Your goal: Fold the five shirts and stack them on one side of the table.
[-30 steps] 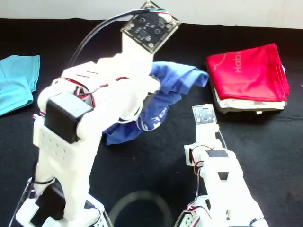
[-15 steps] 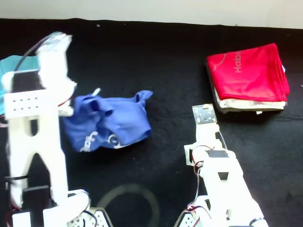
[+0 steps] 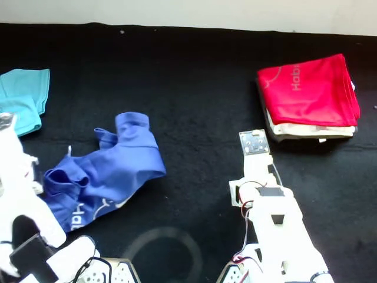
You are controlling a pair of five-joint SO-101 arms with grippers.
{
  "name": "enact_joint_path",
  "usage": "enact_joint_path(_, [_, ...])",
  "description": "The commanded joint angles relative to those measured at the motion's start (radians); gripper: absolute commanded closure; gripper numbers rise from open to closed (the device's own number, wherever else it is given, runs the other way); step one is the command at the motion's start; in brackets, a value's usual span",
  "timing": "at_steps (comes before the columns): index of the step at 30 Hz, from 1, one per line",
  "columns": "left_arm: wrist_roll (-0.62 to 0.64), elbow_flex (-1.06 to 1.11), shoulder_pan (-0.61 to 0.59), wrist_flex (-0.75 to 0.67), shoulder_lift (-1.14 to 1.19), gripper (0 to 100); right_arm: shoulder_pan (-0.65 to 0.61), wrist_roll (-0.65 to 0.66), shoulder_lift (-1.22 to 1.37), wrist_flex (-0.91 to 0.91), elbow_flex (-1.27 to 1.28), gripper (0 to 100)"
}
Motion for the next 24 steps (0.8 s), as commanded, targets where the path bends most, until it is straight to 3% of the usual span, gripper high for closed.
enact_joint_path(1, [-0.040, -0.027, -0.035, -0.009, -0.030, 87, -0.018, -0.006, -0.001, -0.022, 0.005, 85.4])
enact_joint_path(4, [-0.041, -0.096, -0.056, 0.029, -0.030, 80, -0.018, -0.006, -0.001, -0.022, 0.005, 85.4])
enact_joint_path(9, [-0.038, -0.326, -0.064, 0.161, -0.030, 79, -0.018, -0.008, -0.001, -0.022, 0.005, 85.4])
enact_joint_path(14, [-0.035, -0.398, 0.076, 0.232, -0.021, 79, -0.018, -0.008, -0.001, -0.022, 0.004, 85.4])
enact_joint_path(20, [0.032, -0.340, 0.269, 0.135, -0.019, 79, -0.018, -0.008, -0.001, -0.022, 0.004, 85.4])
enact_joint_path(24, [0.028, -0.148, 0.349, 0.020, -0.019, 79, -0.018, -0.008, -0.001, -0.022, 0.004, 85.4])
